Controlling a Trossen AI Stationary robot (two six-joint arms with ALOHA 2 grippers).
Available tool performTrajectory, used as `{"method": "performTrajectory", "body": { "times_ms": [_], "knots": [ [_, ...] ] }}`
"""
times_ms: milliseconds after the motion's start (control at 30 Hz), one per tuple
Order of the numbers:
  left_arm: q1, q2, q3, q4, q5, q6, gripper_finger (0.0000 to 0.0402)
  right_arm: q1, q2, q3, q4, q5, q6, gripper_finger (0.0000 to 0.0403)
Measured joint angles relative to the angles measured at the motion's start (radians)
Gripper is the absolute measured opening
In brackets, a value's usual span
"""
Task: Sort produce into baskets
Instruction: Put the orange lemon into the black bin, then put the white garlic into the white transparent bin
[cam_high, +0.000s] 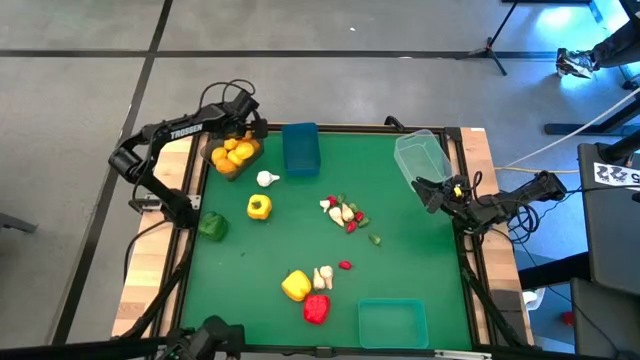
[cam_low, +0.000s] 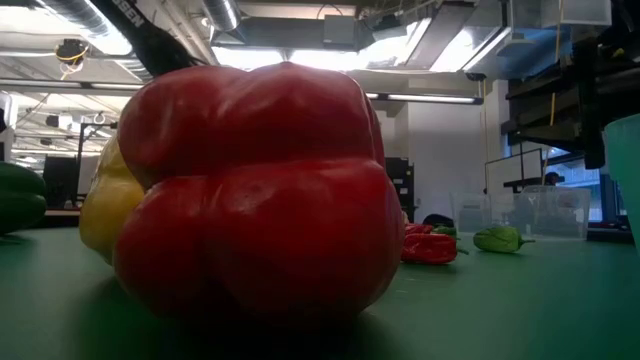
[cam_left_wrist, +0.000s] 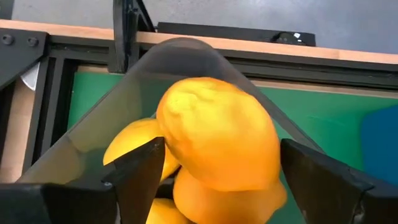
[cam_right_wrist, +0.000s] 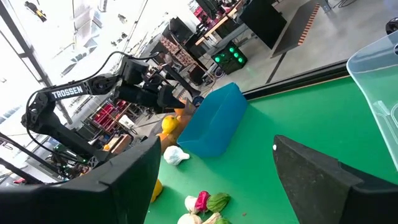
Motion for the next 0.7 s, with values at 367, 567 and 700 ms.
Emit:
{"method": "performTrajectory", "body": {
  "times_ms": [367, 567, 700],
  "knots": [
    [-0.023, -0.169, 0.055, 0.001, 0.039, 0.068, 0.0303, 0.0, 0.0, 0.0, -0.003, 0.0, 0.0, 0.0303],
    [-0.089, -0.263, 0.055, -0.001, 0.205, 0.155, 0.0303, 0.0, 0.0, 0.001, -0.015, 0.007, -0.001, 0.0303],
    [-0.144, -0.288, 0.055, -0.014, 0.32, 0.178, 0.0303, 0.0, 0.0, 0.001, -0.018, 0.008, -0.001, 0.0303]
  ]
}}
